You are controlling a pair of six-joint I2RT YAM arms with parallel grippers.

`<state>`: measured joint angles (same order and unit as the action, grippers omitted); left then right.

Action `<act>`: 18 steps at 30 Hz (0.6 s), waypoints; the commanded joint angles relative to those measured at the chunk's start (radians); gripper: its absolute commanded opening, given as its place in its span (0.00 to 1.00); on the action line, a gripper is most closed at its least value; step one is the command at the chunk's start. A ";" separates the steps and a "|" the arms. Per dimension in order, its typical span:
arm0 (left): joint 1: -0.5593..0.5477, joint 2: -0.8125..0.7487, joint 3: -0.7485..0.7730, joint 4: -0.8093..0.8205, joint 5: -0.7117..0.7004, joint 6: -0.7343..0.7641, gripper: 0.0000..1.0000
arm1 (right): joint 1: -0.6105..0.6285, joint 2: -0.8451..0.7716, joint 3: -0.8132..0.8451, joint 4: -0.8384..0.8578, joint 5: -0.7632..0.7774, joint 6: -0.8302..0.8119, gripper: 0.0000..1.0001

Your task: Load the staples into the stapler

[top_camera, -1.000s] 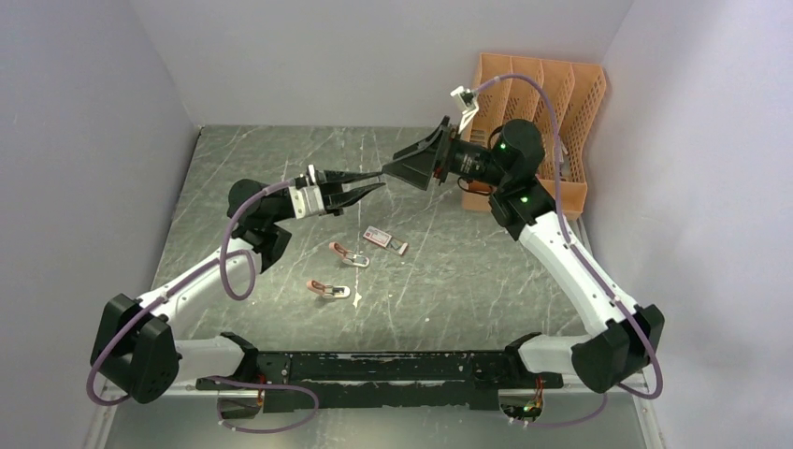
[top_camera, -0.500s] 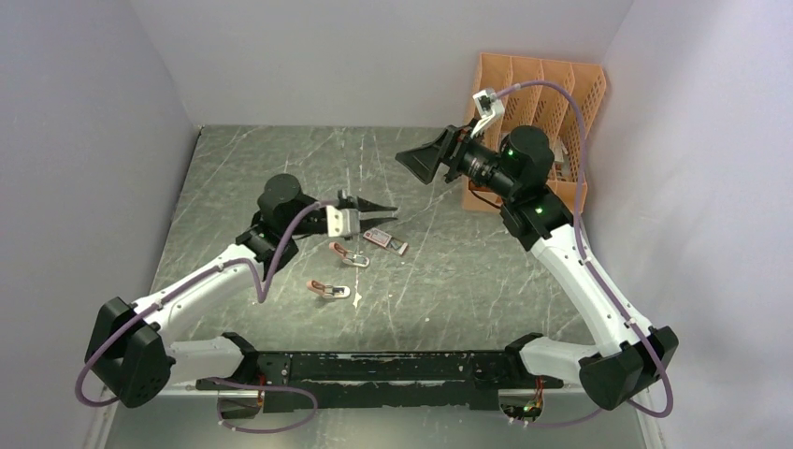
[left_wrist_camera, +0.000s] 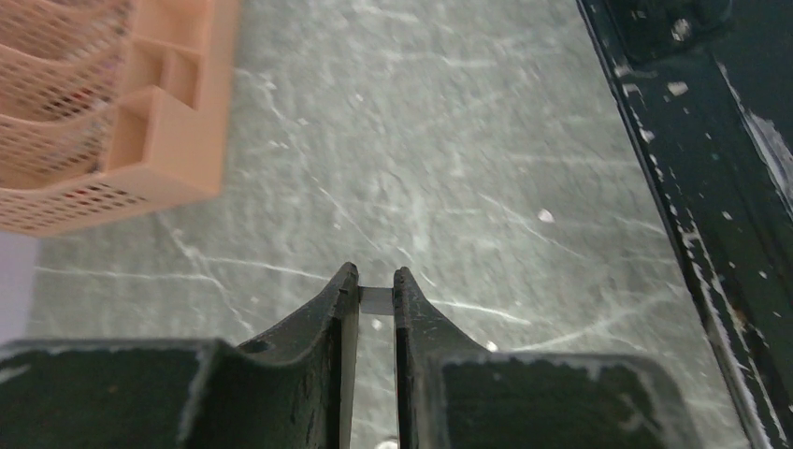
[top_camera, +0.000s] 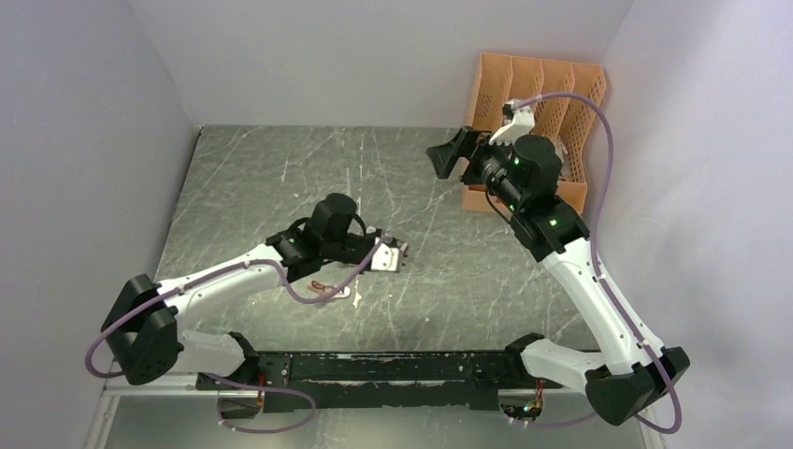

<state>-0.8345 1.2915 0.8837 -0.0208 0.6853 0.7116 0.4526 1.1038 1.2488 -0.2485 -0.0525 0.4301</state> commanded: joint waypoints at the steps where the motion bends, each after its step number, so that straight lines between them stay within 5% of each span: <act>1: -0.055 0.065 0.055 -0.190 -0.111 0.090 0.07 | -0.005 -0.016 -0.044 -0.061 0.139 -0.040 1.00; 18: -0.225 0.319 0.105 -0.413 -0.390 0.189 0.07 | -0.006 -0.070 -0.088 -0.061 0.258 -0.072 1.00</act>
<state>-1.0363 1.5764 0.9623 -0.3756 0.3801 0.8635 0.4507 1.0470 1.1622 -0.3145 0.1638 0.3801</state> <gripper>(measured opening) 0.200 0.997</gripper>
